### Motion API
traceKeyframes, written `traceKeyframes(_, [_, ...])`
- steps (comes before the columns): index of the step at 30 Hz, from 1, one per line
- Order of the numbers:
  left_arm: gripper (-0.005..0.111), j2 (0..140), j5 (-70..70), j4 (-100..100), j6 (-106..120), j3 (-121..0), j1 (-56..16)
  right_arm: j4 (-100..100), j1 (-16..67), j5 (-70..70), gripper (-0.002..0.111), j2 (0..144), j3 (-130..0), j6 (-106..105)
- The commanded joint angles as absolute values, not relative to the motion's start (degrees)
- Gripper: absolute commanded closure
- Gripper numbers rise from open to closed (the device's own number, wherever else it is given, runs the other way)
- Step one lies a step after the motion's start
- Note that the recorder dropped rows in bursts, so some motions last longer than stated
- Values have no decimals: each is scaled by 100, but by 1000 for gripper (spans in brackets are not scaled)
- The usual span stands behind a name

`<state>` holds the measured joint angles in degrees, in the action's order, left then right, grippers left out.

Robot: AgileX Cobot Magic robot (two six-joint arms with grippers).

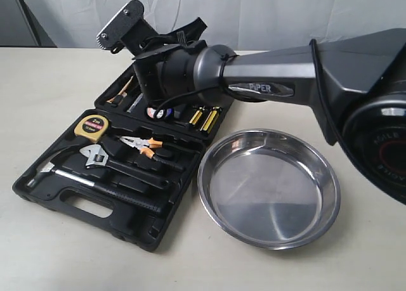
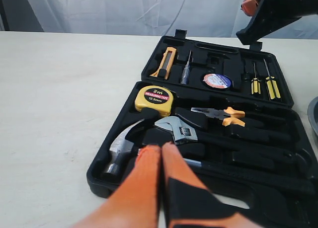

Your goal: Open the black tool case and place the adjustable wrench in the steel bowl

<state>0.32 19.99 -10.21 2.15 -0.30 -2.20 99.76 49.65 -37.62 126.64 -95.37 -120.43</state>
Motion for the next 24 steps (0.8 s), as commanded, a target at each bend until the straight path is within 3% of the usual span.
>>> traceKeyframes(1, [107, 0, 1938, -1016, 192, 0, -245, 9995, 4928, -3758, 109, 12706, -9514, -12071])
traceKeyframes(7, [107, 0, 1938, -1016, 192, 0, -245, 9995, 5102, -3509, 109, 12832, -9514, -12071])
traceKeyframes(9, [107, 0, 1938, -1016, 192, 0, -245, 9995, 5101, -2016, 109, 12832, -9514, -12071])
traceKeyframes(12, [107, 0, 1938, -1016, 192, 0, -245, 8712, 5067, 1590, 109, 12832, -9727, -12071])
traceKeyframes(14, [107, 0, 1938, -1016, 192, 0, -245, 8337, 5067, 2719, 109, 12858, -10046, -12071])
traceKeyframes(16, [107, 0, 1938, -1016, 192, 0, -245, 8506, 5078, 3002, 109, 12858, -10330, -11916])
traceKeyframes(21, [107, 0, 1938, -1016, 192, 0, -245, 8746, 4880, 1738, 109, 12858, -10928, -8503])
traceKeyframes(24, [107, 0, 1938, -1016, 192, 0, -245, 8451, 4657, 1944, 109, 12858, -10991, -7023])
